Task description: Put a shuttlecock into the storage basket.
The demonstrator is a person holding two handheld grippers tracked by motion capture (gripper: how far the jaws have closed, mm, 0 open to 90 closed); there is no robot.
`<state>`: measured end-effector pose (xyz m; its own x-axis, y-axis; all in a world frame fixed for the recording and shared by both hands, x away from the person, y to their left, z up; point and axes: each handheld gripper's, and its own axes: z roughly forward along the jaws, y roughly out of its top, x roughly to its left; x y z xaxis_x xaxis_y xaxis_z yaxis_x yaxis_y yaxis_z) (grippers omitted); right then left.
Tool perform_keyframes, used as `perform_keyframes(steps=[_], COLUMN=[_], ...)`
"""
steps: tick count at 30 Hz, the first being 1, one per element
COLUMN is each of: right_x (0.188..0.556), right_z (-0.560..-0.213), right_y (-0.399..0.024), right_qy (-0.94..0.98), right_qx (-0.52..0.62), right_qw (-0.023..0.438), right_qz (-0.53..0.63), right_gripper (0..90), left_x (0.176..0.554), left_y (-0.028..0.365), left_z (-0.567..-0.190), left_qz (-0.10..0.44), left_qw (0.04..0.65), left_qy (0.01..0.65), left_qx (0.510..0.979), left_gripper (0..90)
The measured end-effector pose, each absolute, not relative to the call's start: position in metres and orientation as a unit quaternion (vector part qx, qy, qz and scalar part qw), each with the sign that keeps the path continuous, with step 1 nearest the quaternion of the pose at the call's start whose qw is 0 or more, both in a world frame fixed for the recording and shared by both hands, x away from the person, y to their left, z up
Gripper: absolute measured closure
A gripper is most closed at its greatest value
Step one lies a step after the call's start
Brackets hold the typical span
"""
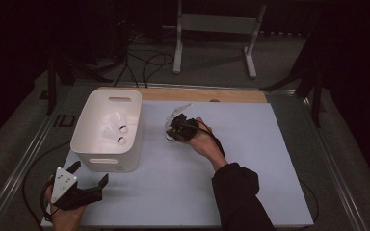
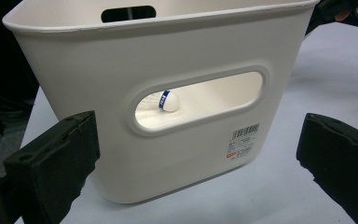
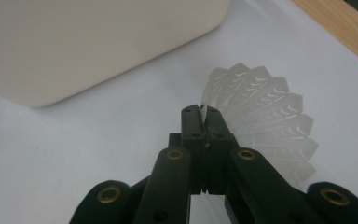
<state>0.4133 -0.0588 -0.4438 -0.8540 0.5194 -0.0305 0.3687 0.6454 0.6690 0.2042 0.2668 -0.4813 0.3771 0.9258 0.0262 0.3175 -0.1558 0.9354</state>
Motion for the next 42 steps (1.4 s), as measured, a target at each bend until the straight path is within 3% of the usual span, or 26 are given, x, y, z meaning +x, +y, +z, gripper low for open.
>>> perform_keyframes(steps=[42], right_x=[0.401], right_z=[-0.389], right_y=[-0.058], right_qy=[0.875], right_qx=[0.252], right_qw=[0.144], right_qz=[0.389], right_gripper=[89.2], left_x=[0.204], left_y=[0.266], left_z=[-0.481], left_qz=[0.327], left_qw=[0.465], left_qy=[0.454], left_qx=[0.686], left_gripper=[0.2])
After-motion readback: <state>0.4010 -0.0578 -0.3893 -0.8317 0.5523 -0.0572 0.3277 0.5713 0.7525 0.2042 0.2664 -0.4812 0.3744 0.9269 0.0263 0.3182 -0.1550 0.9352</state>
